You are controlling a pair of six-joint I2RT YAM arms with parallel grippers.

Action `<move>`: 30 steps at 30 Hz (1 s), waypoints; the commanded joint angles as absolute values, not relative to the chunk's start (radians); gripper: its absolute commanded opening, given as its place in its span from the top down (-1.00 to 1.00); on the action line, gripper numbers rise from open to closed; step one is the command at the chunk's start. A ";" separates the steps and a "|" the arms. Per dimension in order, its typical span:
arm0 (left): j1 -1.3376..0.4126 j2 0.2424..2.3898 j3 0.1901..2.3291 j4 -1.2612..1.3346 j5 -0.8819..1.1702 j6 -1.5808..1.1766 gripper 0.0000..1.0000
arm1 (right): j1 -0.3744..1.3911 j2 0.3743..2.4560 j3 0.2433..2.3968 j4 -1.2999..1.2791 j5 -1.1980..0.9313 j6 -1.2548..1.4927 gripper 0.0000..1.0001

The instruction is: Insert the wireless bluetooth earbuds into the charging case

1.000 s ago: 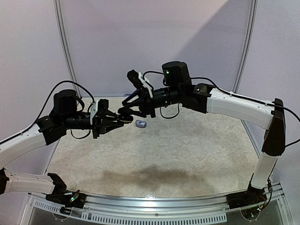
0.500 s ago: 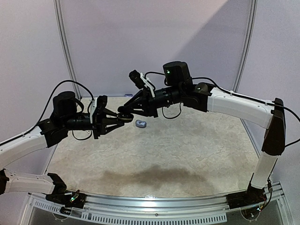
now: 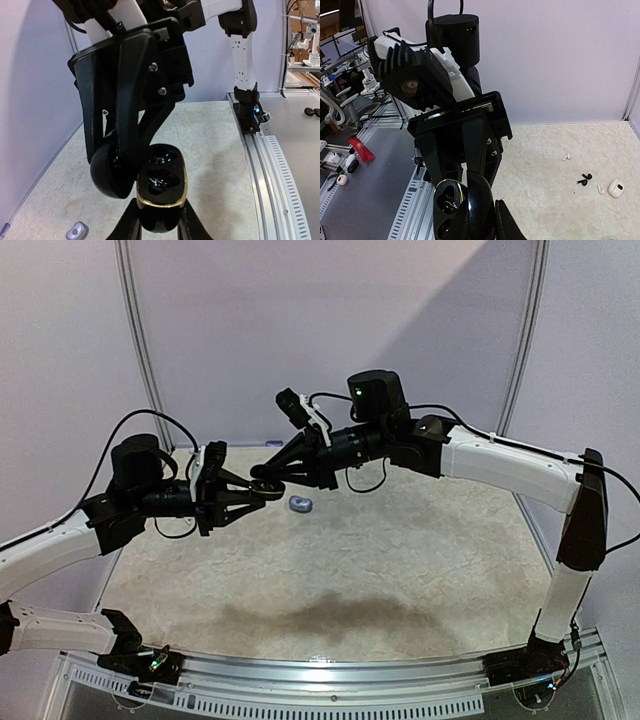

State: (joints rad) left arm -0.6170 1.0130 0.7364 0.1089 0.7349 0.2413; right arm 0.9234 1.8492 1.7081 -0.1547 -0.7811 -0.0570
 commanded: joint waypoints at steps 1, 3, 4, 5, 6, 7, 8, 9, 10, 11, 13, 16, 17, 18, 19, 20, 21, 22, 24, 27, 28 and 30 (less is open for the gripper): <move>-0.623 0.995 0.718 0.153 0.698 0.224 1.00 | 0.919 1.862 1.721 -0.167 -0.788 -0.050 0.96; -0.623 0.991 0.714 0.149 0.677 0.221 0.65 | 0.918 1.855 1.720 -0.166 -0.777 -0.052 0.98; -0.623 0.990 0.712 0.143 0.665 0.222 0.40 | 0.918 1.850 1.718 -0.166 -0.767 -0.054 0.99; -0.623 0.989 0.710 0.135 0.652 0.225 0.11 | 0.917 1.846 1.716 -0.164 -0.757 -0.057 1.00; -0.623 0.986 0.708 0.123 0.636 0.226 -0.14 | 0.914 1.841 1.712 -0.162 -0.742 -0.060 1.00; -0.622 0.984 0.707 0.109 0.619 0.228 -0.34 | 0.911 1.836 1.704 -0.156 -0.725 -0.061 1.00; -0.621 0.982 0.705 0.093 0.602 0.231 -0.51 | 0.908 1.826 1.691 -0.146 -0.709 -0.061 1.00; -0.618 0.978 0.705 0.065 0.588 0.234 -0.66 | 0.905 1.818 1.672 -0.132 -0.688 -0.059 1.00; -0.614 0.976 0.706 0.043 0.579 0.236 -0.77 | 0.900 1.808 1.662 -0.120 -0.667 -0.055 1.00; -0.607 0.972 0.710 0.013 0.573 0.240 -0.86 | 0.895 1.795 1.641 -0.107 -0.646 -0.049 1.00; -0.592 0.970 0.725 -0.077 0.568 0.251 -0.97 | 0.884 1.780 1.620 -0.103 -0.601 -0.044 1.00; -0.564 0.981 0.758 -0.201 0.541 0.271 -0.98 | 0.869 1.765 1.605 -0.116 -0.525 -0.040 1.00; -0.549 0.987 0.769 -0.234 0.523 0.271 -0.98 | 0.864 1.763 1.601 -0.123 -0.499 -0.041 1.00; -0.532 0.995 0.786 -0.272 0.512 0.268 -0.98 | 0.859 1.761 1.596 -0.125 -0.474 -0.043 1.00; -0.511 1.006 0.800 -0.308 0.506 0.265 -0.98 | 0.855 1.759 1.591 -0.128 -0.439 -0.042 1.00; -0.488 1.021 0.820 -0.343 0.498 0.263 -0.97 | 0.850 1.755 1.583 -0.128 -0.412 -0.042 1.00; -0.465 1.041 0.844 -0.388 0.481 0.259 -0.96 | 0.846 1.750 1.574 -0.127 -0.384 -0.042 1.00; -0.441 1.070 0.874 -0.434 0.462 0.264 -0.95 | 0.842 1.746 1.564 -0.126 -0.364 -0.044 1.00; -0.396 1.144 0.944 -0.565 0.411 0.302 -0.89 | 0.837 1.738 1.546 -0.126 -0.334 -0.057 1.00; -0.350 1.282 1.084 -0.732 0.298 0.369 -0.64 | 0.834 1.726 1.520 -0.121 -0.315 -0.065 1.00; -0.336 1.334 1.160 -0.786 0.270 0.375 -0.56 | 0.833 1.725 1.514 -0.121 -0.311 -0.067 1.00; -0.316 1.479 1.280 -0.907 0.226 0.369 -0.37 | 0.831 1.722 1.504 -0.119 -0.307 -0.069 1.00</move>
